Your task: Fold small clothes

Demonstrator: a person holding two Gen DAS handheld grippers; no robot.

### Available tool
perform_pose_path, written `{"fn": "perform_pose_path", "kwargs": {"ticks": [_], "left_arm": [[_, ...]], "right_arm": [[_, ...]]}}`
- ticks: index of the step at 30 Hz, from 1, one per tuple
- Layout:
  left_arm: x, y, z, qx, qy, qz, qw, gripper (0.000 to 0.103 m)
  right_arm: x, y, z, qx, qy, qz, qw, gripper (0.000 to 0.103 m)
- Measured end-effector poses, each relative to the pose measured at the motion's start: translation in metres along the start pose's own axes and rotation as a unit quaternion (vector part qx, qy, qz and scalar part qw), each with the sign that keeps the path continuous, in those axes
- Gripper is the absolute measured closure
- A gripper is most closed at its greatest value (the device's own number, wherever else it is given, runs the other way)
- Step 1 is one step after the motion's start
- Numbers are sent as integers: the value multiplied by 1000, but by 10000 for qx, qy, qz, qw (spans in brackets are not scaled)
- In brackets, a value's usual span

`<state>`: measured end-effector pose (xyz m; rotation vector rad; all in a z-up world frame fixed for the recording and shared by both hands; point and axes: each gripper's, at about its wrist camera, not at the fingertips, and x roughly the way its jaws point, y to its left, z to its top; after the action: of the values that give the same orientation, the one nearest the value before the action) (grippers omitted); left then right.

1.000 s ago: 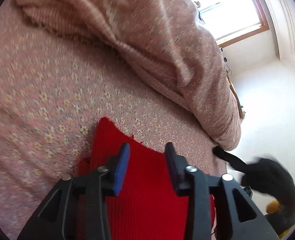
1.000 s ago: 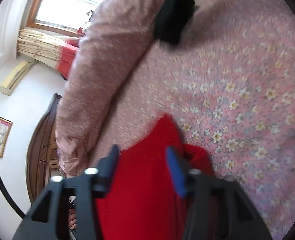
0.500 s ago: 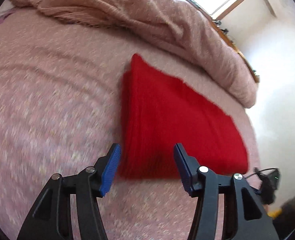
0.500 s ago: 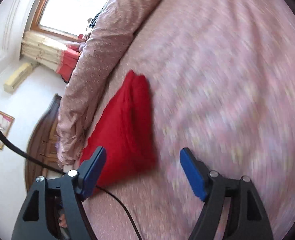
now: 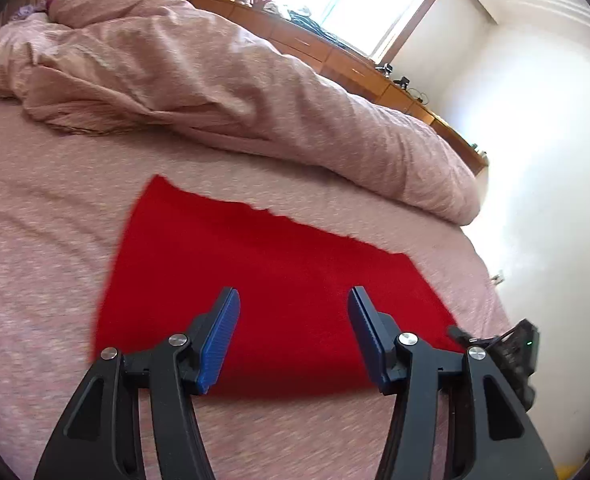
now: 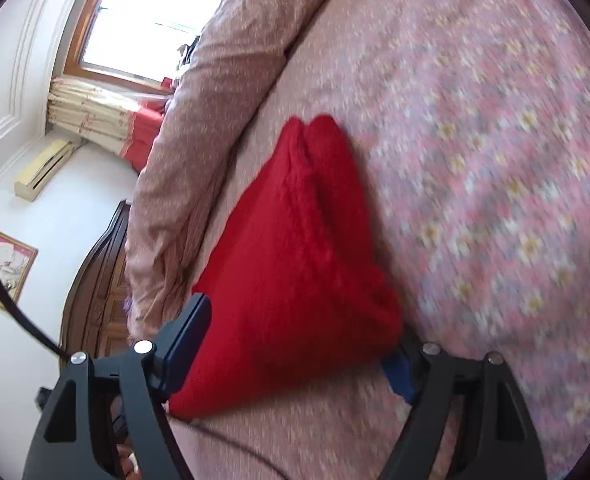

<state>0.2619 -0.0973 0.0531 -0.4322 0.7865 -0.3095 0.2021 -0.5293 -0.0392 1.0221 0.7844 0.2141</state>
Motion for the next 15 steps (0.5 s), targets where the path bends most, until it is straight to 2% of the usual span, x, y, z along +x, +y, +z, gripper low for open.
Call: {"fn": "perform_pose_path", "kwargs": {"ticks": [3, 5, 7, 8, 9, 12, 15], "left_arm": [[28, -18, 1, -90, 172, 2, 9998, 57], [41, -29, -2, -108, 248, 118, 9996, 66], [51, -39, -9, -46, 267, 413, 9988, 83], [58, -45, -13, 16, 288, 623, 9976, 89], [62, -49, -17, 46, 330, 736, 9967, 101], [73, -59, -29, 178, 494, 923, 9943, 103], [72, -74, -39, 416, 473, 1072, 9922, 103]], "right_arm": [[14, 9, 6, -266, -50, -215, 9994, 22], [25, 17, 10, -324, -144, -347, 9988, 25], [26, 13, 14, -180, -275, -402, 9986, 43], [29, 6, 16, 61, -303, -407, 9987, 58], [30, 2, 17, 190, -276, -341, 9989, 68], [24, -12, 16, 358, -174, 167, 9991, 76], [17, -12, 11, 73, -147, 257, 9995, 77]]}}
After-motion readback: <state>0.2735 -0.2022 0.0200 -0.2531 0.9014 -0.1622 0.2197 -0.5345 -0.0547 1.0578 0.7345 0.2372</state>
